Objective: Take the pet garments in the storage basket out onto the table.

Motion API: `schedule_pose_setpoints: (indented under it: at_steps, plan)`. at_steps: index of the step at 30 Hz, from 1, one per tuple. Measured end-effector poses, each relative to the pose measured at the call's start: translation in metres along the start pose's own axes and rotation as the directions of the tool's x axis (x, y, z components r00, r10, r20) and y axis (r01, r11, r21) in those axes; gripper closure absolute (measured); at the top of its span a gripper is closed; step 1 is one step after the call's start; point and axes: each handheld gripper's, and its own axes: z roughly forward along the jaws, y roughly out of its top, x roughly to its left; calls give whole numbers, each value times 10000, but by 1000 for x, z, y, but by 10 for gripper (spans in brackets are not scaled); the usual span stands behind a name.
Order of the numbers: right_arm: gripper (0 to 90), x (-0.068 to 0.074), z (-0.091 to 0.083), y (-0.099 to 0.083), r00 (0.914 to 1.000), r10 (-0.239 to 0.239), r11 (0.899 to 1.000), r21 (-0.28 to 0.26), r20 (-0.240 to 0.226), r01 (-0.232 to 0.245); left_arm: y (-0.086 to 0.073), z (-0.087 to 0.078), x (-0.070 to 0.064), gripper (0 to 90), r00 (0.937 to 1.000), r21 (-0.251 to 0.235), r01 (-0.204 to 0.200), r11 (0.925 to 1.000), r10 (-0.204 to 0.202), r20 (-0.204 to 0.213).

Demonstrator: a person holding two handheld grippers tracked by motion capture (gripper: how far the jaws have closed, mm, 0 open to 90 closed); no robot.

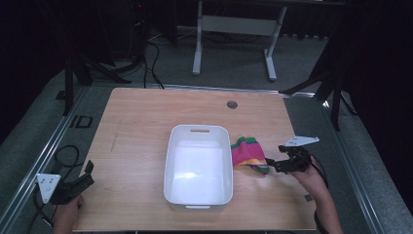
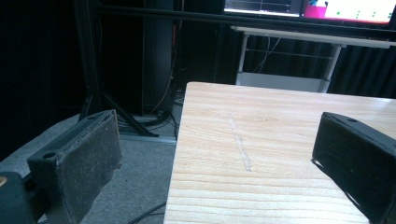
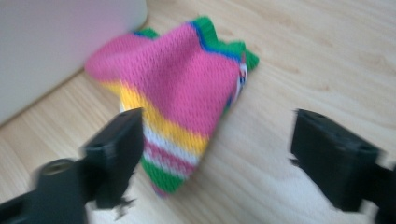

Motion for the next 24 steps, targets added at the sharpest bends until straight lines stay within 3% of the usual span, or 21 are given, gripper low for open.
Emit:
schedule_pose_setpoints:
  at_steps: [3, 8, 13, 24]
  plan:
    - [136, -5, -2, -10, 9993, 382, 9992, -83, -43, -383, 0, 0, 0, 18, 10000, -3, 6, 10000, -6, 2]
    - [134, -10, -6, -28, 9939, 768, 9960, -514, 788, -729, 0, 0, 0, 18, 10000, -13, 15, 10000, -15, 5]
    - [135, -14, -12, -51, 9789, 1486, 9834, -1251, 1400, -1314, 0, 0, 0, 18, 10000, -5, -2, 10000, 2, -2]
    - [136, -17, -23, -88, 9433, 2361, 9617, -1952, 2332, -1925, 0, 0, 0, 18, 10000, -1, -32, 10000, 32, -16]
